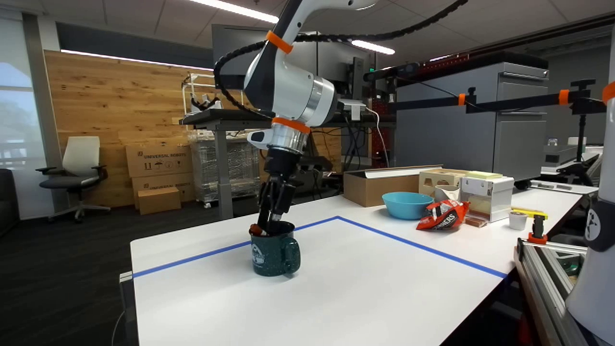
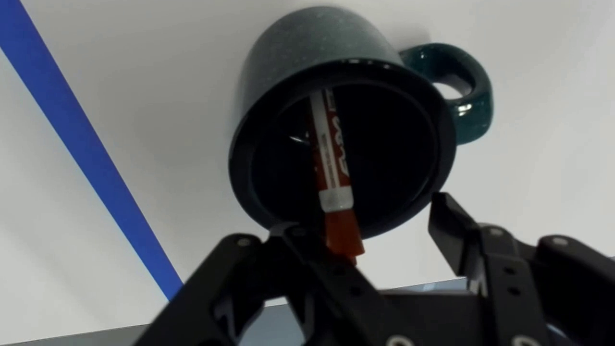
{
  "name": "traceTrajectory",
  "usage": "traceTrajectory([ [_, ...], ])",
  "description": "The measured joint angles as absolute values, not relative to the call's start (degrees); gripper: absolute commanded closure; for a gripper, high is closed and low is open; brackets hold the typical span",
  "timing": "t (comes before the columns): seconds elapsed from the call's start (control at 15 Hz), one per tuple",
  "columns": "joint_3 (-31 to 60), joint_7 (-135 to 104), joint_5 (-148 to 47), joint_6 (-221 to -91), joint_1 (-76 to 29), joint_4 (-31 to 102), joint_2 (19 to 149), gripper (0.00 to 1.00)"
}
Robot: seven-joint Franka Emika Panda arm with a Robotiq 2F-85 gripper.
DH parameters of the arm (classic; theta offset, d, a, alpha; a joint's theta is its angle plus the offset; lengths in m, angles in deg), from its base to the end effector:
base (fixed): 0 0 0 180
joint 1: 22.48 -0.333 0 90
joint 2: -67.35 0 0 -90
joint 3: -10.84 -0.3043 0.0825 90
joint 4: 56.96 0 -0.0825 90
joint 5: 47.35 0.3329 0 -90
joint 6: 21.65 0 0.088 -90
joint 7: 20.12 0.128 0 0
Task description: Shift the marker to the table
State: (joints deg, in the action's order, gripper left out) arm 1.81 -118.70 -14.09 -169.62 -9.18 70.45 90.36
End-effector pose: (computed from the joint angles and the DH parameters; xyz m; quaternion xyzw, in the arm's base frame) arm 0.5115 -0.0402 0.2022 -0.8308 -0.5272 -0.1226 0.1295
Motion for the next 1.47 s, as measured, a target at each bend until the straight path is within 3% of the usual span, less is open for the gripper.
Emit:
traceTrajectory([
  [0.27, 1.6, -119.3, -14.0, -169.6, -8.3, 69.0, 91.3, 0.38],
  [0.47, 1.5, -119.7, -14.0, -169.6, -7.4, 68.3, 91.8, 0.54],
  [0.6, 1.5, -119.9, -14.0, -169.5, -7.0, 67.9, 92.3, 0.54],
  [0.67, 1.5, -120.0, -14.0, -169.5, -6.8, 67.7, 92.7, 0.59],
  [0.87, 1.4, -120.3, -14.0, -169.5, -6.7, 67.3, 93.7, 0.54],
  [1.07, 1.3, -120.3, -14.0, -169.5, -6.7, 67.0, 94.7, 0.55],
  [1.13, 1.2, -120.3, -14.0, -169.5, -6.7, 66.8, 95.0, 0.61],
  [1.2, 1.1, -120.3, -14.0, -169.5, -6.7, 66.7, 95.4, 0.79],
  [1.33, 0.8, -120.3, -14.0, -169.5, -6.7, 66.5, 96.0, 0.96],
  [1.47, 0.6, -120.3, -14.0, -169.5, -6.7, 66.3, 96.4, 0.97],
])
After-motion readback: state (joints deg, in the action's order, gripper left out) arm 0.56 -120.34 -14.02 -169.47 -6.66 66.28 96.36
